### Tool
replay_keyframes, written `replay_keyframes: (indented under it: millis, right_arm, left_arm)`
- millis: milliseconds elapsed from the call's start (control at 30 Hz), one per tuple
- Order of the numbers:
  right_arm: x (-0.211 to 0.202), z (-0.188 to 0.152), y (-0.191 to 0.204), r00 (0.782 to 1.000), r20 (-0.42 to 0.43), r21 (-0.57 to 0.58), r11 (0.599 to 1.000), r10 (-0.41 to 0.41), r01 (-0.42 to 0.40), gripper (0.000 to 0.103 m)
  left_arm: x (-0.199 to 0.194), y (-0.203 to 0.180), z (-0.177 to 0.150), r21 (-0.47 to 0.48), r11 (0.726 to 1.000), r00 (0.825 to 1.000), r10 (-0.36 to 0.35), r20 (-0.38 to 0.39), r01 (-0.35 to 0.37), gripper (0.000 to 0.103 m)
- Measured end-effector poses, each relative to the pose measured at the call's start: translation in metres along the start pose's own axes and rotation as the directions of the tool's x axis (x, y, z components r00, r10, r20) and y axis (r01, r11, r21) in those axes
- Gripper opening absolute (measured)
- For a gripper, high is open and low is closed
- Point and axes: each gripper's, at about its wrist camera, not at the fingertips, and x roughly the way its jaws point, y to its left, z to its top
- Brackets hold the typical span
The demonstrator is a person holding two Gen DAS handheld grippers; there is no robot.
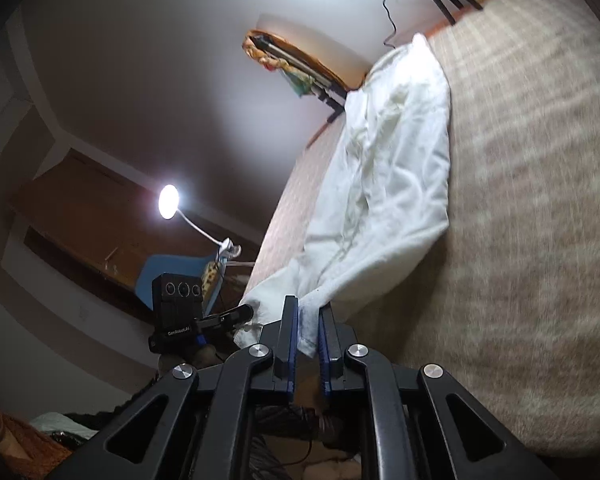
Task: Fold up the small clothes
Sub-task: 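Grasp the shirt hem with both tools and lift it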
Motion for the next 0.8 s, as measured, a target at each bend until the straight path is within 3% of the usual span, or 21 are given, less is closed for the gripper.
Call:
replay_keyframes:
  millis: [233,433,800]
  right_arm:
    - [0.005,0.032,0.004,0.997,0.054,0.007,0.998,-0.062,0.061,0.007]
    - [0.023,0.081,0.002,0.987,0.083,0.036,0.990,-0.138,0.136,0.007]
    - [0.073,0.143,-0.045,0.957,0.096,0.130,0.957,-0.274,0.261,0.006]
  left_arm:
    - [0.003,-0.004,0.041,-0.005,1.000,0.998,0.003,0.067,-0.003,0.005]
    - [0.021,0.007,0.080,-0.035,0.999,0.994,0.045,0.104,-0.042,0.006]
    - [0.066,0.038,0.118,-0.157,0.982,0.990,0.119,0.079,-0.106,0.006]
